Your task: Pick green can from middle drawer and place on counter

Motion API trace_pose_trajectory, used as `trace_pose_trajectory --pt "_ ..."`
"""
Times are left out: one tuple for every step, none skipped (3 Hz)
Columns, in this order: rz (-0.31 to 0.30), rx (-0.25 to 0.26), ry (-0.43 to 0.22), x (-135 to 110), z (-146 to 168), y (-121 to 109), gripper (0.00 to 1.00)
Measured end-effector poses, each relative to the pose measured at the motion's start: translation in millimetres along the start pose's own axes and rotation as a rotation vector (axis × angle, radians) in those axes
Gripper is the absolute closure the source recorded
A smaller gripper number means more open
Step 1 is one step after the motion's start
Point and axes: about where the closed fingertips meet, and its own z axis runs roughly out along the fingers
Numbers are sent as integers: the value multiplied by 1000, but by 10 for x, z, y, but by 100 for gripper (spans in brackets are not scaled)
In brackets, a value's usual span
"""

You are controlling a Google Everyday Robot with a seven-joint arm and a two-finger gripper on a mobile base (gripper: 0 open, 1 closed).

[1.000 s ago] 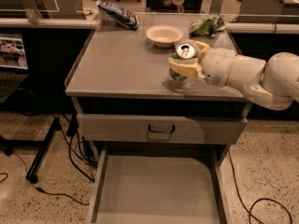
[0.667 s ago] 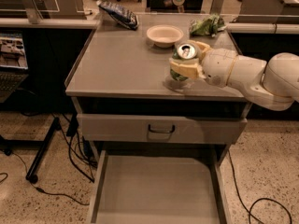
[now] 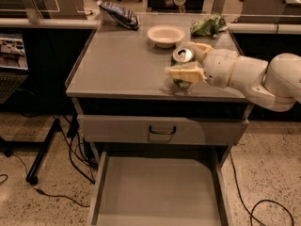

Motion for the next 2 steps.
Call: trace_pose_trajectory --pt "0 0 0 0 1 0 0" --pt "0 0 0 0 1 0 0"
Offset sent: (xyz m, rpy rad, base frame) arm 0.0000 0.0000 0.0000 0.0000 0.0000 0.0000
